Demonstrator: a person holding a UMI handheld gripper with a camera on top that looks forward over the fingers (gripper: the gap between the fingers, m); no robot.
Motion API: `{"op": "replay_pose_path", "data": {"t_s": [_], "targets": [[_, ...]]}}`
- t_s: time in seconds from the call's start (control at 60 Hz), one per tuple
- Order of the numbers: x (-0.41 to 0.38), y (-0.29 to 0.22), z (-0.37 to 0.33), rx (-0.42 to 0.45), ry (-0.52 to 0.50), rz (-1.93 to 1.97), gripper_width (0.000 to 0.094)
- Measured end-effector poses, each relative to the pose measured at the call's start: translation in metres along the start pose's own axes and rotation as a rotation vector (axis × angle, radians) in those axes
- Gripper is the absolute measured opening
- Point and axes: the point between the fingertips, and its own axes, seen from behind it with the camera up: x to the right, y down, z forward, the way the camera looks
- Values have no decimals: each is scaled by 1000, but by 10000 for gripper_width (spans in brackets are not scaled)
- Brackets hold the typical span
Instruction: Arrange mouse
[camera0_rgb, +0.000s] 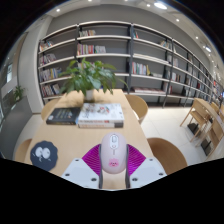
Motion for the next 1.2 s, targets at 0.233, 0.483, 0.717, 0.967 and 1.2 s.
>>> {"op": "replay_pose_path", "data": {"t_s": [0.233, 0.483, 0.717, 0.967, 1.2], "targets": [[-216, -119, -29, 192, -147, -14, 300], [-360, 9, 51, -32, -225, -69, 299], [-360, 126, 96, -240, -162, -75, 324], [-361, 132, 98, -253, -158, -75, 484], [-337, 77, 45, -206, -138, -54, 866]]}}
